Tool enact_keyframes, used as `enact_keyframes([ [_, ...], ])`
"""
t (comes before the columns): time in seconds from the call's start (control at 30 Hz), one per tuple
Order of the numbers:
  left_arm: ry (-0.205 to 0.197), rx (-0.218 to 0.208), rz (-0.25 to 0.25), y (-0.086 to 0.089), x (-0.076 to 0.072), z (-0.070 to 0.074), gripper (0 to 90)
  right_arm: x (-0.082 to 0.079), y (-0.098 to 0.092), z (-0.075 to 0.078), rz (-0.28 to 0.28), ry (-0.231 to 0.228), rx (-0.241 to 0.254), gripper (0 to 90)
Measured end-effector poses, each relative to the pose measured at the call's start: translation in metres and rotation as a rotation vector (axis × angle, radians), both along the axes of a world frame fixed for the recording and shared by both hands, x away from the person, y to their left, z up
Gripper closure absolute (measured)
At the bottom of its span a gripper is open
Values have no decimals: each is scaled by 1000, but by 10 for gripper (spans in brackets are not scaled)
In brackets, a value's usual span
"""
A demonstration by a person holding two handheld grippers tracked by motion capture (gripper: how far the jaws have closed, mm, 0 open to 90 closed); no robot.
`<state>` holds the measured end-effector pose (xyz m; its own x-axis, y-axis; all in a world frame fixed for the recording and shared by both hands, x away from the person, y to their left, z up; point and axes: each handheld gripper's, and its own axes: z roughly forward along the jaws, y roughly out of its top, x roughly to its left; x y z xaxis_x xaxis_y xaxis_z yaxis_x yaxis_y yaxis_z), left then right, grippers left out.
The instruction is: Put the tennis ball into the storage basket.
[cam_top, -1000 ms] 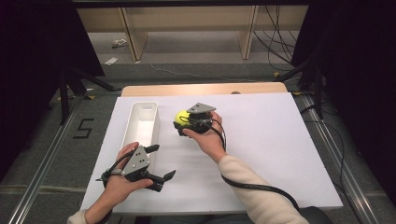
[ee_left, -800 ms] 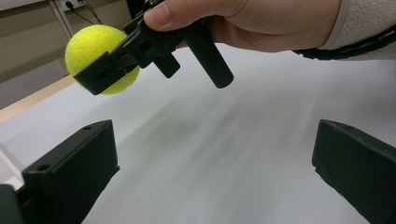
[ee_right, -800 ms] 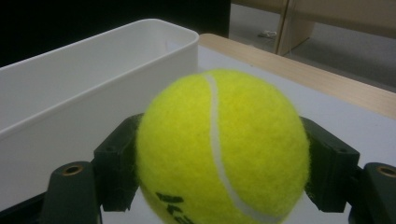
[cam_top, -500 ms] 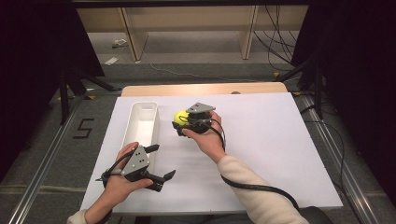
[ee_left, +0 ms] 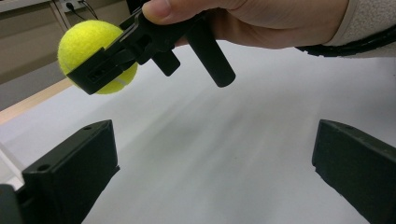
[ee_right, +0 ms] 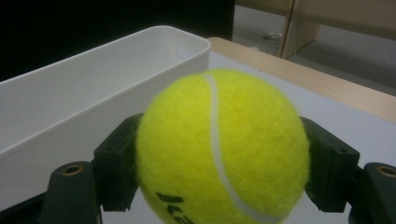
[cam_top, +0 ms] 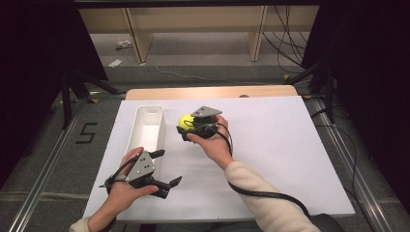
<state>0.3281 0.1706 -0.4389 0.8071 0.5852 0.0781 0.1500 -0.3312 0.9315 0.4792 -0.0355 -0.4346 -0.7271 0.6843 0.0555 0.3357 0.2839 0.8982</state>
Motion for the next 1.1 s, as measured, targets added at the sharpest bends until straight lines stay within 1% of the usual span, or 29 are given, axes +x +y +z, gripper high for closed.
enact_keyframes([
  [1.1, -1, -1, 0, 0, 0, 0, 0, -7, 8, 9, 30, -4, 18, 261],
])
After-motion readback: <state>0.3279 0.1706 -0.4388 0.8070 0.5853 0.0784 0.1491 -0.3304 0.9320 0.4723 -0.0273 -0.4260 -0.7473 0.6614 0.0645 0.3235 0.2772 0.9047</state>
